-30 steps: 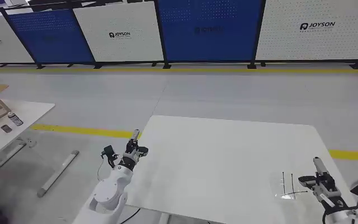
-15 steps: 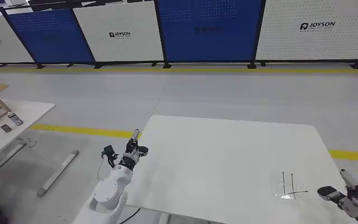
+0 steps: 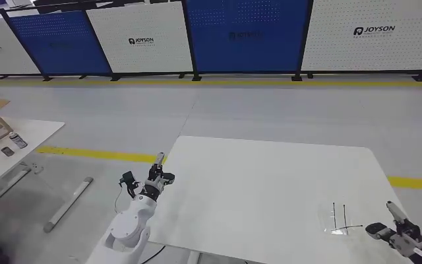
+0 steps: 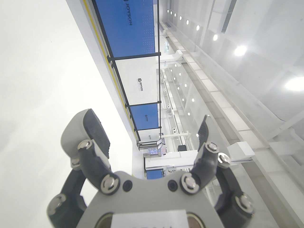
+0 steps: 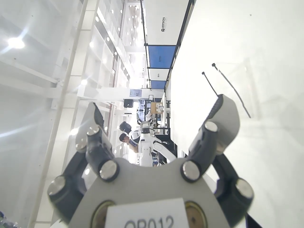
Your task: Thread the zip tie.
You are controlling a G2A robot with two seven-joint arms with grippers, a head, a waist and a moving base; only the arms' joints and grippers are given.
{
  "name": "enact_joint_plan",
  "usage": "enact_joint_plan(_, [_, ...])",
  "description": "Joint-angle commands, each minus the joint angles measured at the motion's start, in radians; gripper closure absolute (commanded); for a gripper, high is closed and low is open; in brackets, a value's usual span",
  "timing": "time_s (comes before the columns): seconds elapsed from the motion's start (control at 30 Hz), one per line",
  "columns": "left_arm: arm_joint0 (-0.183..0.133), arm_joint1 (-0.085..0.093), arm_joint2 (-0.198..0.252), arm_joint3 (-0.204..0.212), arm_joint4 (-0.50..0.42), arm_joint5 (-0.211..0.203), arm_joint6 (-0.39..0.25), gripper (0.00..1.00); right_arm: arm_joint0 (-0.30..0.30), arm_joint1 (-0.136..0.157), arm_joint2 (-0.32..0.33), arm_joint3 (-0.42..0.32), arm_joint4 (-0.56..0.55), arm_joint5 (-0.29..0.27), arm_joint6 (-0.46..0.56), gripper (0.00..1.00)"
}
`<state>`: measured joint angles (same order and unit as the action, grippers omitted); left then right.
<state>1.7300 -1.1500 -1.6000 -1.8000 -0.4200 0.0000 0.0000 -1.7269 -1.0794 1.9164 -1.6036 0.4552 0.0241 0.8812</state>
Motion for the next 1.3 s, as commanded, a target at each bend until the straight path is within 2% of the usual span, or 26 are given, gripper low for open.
enact_joint_plan(0.0, [0.0, 0.0, 0.0, 0.0, 0.0, 0.0, 0.0, 0.0, 0.001, 0.0, 0.002, 0.001, 0.005, -0.002, -0.004, 0.0])
enact_joint_plan(0.1, [0.0, 0.0, 0.0, 0.0, 0.0, 0.0, 0.0, 0.0, -0.007, -0.003, 0.025, 0.028, 0.054, -0.04, -0.023, 0.0])
enact_joint_plan(0.2, [0.0, 0.0, 0.0, 0.0, 0.0, 0.0, 0.0, 0.0, -0.013, -0.002, 0.042, 0.051, 0.047, -0.058, -0.049, 0.0])
enact_joint_plan(0.37, [0.0, 0.0, 0.0, 0.0, 0.0, 0.0, 0.0, 0.0, 0.007, 0.003, 0.021, 0.083, -0.034, -0.05, -0.074, 0.0])
enact_joint_plan(0.53, [0.0, 0.0, 0.0, 0.0, 0.0, 0.0, 0.0, 0.0, 0.057, 0.013, -0.028, 0.125, -0.147, -0.041, -0.006, 0.0])
enact_joint_plan(0.6, [0.0, 0.0, 0.0, 0.0, 0.0, 0.0, 0.0, 0.0, 0.081, 0.016, -0.031, 0.151, -0.133, -0.021, 0.013, 0.0])
enact_joint_plan(1.0, [0.0, 0.0, 0.0, 0.0, 0.0, 0.0, 0.0, 0.0, 0.084, 0.016, -0.034, 0.152, -0.13, -0.021, 0.02, 0.0])
enact_joint_plan(1.1, [0.0, 0.0, 0.0, 0.0, 0.0, 0.0, 0.0, 0.0, 0.081, 0.018, -0.047, 0.147, -0.158, -0.05, 0.028, 0.0])
enact_joint_plan(1.27, [0.0, 0.0, 0.0, 0.0, 0.0, 0.0, 0.0, 0.0, 0.082, 0.024, -0.053, 0.149, -0.179, -0.069, 0.074, 0.0])
